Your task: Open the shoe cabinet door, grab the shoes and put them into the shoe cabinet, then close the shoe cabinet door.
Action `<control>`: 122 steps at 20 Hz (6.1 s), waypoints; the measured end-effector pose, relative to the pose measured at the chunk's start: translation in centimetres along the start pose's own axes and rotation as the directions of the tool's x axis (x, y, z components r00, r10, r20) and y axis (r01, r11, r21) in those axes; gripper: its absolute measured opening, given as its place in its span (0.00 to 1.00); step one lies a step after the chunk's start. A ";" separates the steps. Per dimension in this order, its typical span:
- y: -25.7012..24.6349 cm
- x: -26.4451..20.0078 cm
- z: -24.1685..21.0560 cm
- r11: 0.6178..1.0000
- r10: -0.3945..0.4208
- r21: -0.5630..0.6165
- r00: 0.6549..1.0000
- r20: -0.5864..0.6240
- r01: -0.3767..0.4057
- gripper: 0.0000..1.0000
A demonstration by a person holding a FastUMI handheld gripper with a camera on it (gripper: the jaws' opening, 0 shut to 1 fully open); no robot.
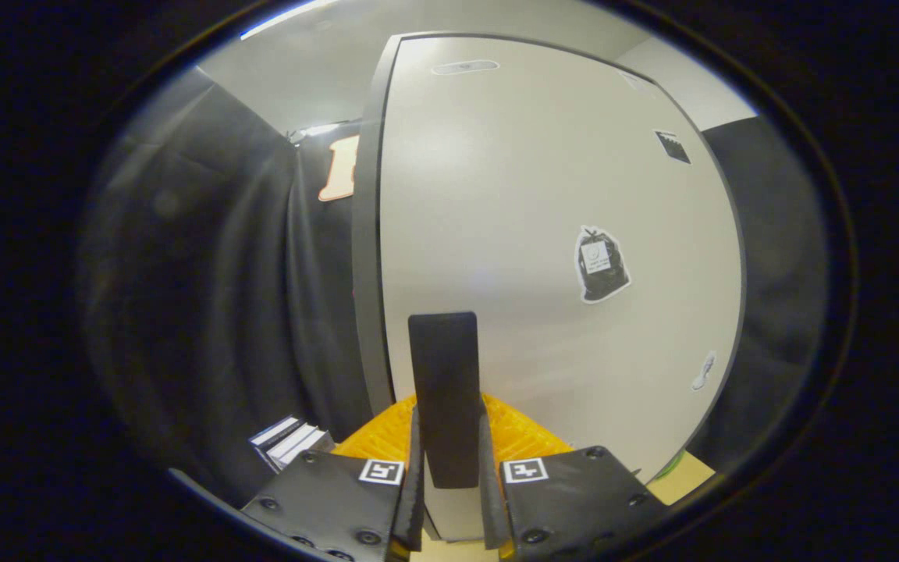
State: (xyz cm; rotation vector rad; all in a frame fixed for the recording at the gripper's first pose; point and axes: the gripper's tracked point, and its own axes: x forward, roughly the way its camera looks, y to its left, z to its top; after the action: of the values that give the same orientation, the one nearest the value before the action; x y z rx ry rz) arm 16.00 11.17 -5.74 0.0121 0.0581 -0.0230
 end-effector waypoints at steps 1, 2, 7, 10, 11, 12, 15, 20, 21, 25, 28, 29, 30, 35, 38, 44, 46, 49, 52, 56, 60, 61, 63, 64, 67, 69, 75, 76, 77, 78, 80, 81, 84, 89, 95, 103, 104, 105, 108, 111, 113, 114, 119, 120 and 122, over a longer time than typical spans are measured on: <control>0.0 -0.1 0.0 1.000 0.001 0.000 1.000 0.000 -0.001 0.32; 0.2 -0.2 0.1 1.000 0.003 -0.001 1.000 -0.001 -0.003 0.31; 0.0 -0.5 0.0 1.000 0.006 0.001 1.000 -0.004 -0.006 0.29; 0.0 -1.3 0.0 1.000 0.016 0.006 1.000 -0.006 -0.016 0.27; -0.2 -1.8 0.0 1.000 0.020 0.005 1.000 -0.006 -0.020 0.27; -0.2 -2.3 0.0 1.000 0.025 0.005 1.000 -0.007 -0.025 0.26; -0.6 -4.4 -0.1 0.998 0.057 0.005 0.998 -0.008 -0.057 0.24; -2.4 -9.0 -0.1 0.991 0.133 0.015 0.991 -0.016 -0.133 0.25; -2.8 -9.6 -0.1 0.989 0.151 0.016 0.988 -0.020 -0.150 0.25; -5.2 -12.7 0.1 0.974 0.226 0.018 0.974 -0.035 -0.225 0.25; -7.7 -15.0 0.5 0.965 0.261 0.017 0.965 -0.040 -0.260 0.25; -8.5 -15.3 0.7 0.963 0.268 0.013 0.963 -0.040 -0.268 0.25; -9.5 -16.0 0.9 0.963 0.271 0.010 0.962 -0.040 -0.271 0.25; -15.3 -19.3 1.2 0.972 0.236 -0.005 0.971 -0.044 -0.236 0.24; -18.9 -20.7 1.4 0.982 0.185 -0.015 0.982 -0.045 -0.186 0.23; -27.0 -22.1 2.1 0.996 0.076 -0.049 0.997 -0.031 -0.077 0.20; -29.0 -21.9 2.1 0.997 0.072 -0.015 0.997 -0.026 -0.072 0.19; -31.5 -22.0 2.3 0.996 0.086 0.024 0.996 -0.028 -0.086 0.17; -33.2 -22.2 2.7 0.996 0.084 0.023 0.996 -0.018 -0.083 0.15; -32.8 -22.7 3.6 0.993 0.118 -0.010 0.993 0.004 -0.118 0.15; -32.8 -23.4 3.8 0.994 0.106 0.004 0.994 -0.001 -0.106 0.15; -32.9 -24.5 4.0 0.995 0.096 0.004 0.995 0.007 -0.096 0.16; -32.6 -26.6 4.2 0.998 0.066 -0.011 0.997 0.027 -0.065 0.16; -32.3 -27.4 3.9 0.998 0.050 -0.024 0.998 0.025 -0.049 0.16; -29.3 -28.4 1.9 0.998 0.037 -0.050 0.999 -0.001 -0.037 0.16; -26.5 -28.1 0.4 0.997 0.055 -0.052 0.998 -0.029 -0.056 0.16; -17.4 -25.1 -6.9 0.995 0.081 0.069 0.986 -0.148 -0.072 0.25; -16.3 -24.6 -8.4 0.994 0.073 0.096 0.982 -0.176 -0.057 0.26; -15.3 -24.1 -10.1 0.992 0.067 0.117 0.976 -0.206 -0.044 0.27; -14.4 -23.7 -12.0 0.991 0.063 0.127 0.969 -0.237 -0.033 0.28; -13.1 -23.1 -16.4 0.991 0.059 0.131 0.950 -0.307 -0.020 0.29; -12.3 -22.8 -18.5 0.990 0.062 0.143 0.939 -0.339 -0.014 0.30; -11.3 -21.3 -25.0 0.985 0.047 0.171 0.901 -0.431 0.031 0.30; -11.2 -19.5 -35.6 0.992 0.004 0.103 0.823 -0.568 0.067 0.34; -12.1 -17.3 -44.2 0.984 0.004 0.135 0.739 -0.674 0.118 0.42; -11.9 -14.9 -47.5 0.987 -0.007 0.106 0.702 -0.712 0.118 0.39; -11.9 -14.4 -47.8 0.989 -0.017 0.090 0.702 -0.712 0.115 0.39; -11.7 -14.1 -47.9 0.991 -0.018 0.078 0.700 -0.714 0.105 0.38; -11.8 -14.0 -47.7 0.996 -0.037 0.036 0.707 -0.706 0.087 0.36; -12.1 -13.9 -48.0 0.994 -0.051 0.035 0.718 -0.694 0.104 0.27; -12.0 -13.9 -47.9 0.993 -0.035 0.058 0.722 -0.691 0.104 0.23; -12.1 -13.9 -47.8 0.993 -0.036 0.059 0.727 -0.686 0.104 0.23; -11.9 -13.7 -48.1 0.994 -0.028 0.057 0.728 -0.685 0.092 0.13; -12.2 -13.5 -48.2 0.993 -0.025 0.064 0.727 -0.686 0.095 0.13; -11.9 -13.9 -48.1 0.994 -0.022 0.066 0.730 -0.684 0.092 0.05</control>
State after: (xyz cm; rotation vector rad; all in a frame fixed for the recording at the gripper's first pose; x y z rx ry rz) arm -0.90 0.17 -53.06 0.1166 0.8082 -0.0836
